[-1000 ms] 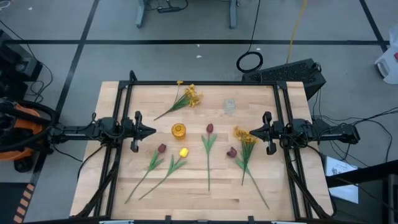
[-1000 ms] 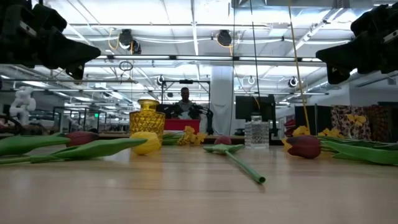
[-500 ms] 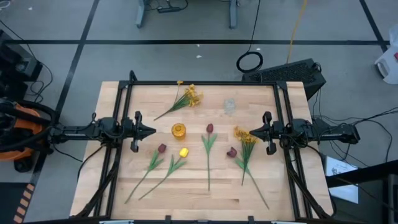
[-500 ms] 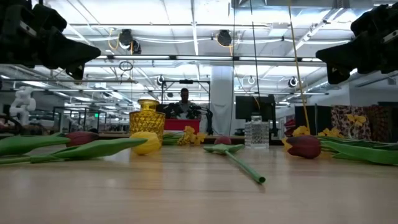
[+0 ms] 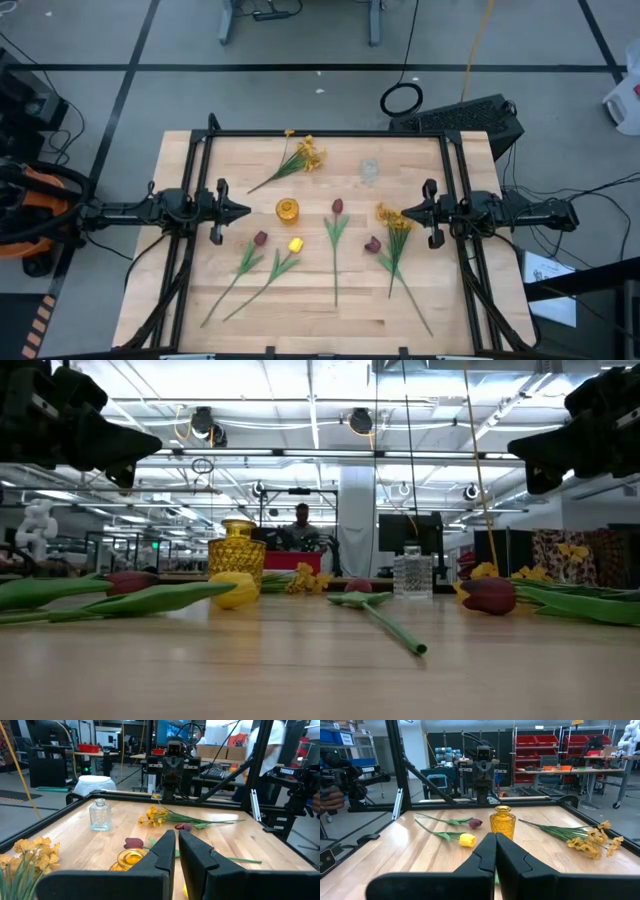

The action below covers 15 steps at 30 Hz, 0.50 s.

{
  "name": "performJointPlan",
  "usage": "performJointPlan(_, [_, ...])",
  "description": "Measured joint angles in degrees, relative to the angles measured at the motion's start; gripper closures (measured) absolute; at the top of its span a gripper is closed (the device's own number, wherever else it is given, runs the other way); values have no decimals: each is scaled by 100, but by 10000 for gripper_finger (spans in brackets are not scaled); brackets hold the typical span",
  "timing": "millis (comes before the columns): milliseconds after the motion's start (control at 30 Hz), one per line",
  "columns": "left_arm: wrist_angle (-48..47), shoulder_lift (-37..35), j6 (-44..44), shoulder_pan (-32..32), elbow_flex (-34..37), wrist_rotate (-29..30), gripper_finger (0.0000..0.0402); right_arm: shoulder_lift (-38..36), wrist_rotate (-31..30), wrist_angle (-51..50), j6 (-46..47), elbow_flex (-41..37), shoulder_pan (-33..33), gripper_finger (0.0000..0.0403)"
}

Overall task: Sort flowers into vase by color
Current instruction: Move the yellow tulip to the middle right of the table

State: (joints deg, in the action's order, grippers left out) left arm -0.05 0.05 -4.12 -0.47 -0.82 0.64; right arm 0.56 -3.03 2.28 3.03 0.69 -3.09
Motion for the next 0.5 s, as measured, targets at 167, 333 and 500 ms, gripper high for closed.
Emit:
performJointPlan(167, [0, -1, 2, 0, 2, 0, 369, -2, -1, 396, 15, 10, -2, 403])
performJointPlan(333, [0, -1, 4, 0, 1, 2, 369, 33, -2, 347, -92, 294, 0, 403])
performJointPlan(500, [0, -1, 4, 2, 2, 4, 369, 292, -2, -74, -175, 930, -2, 403])
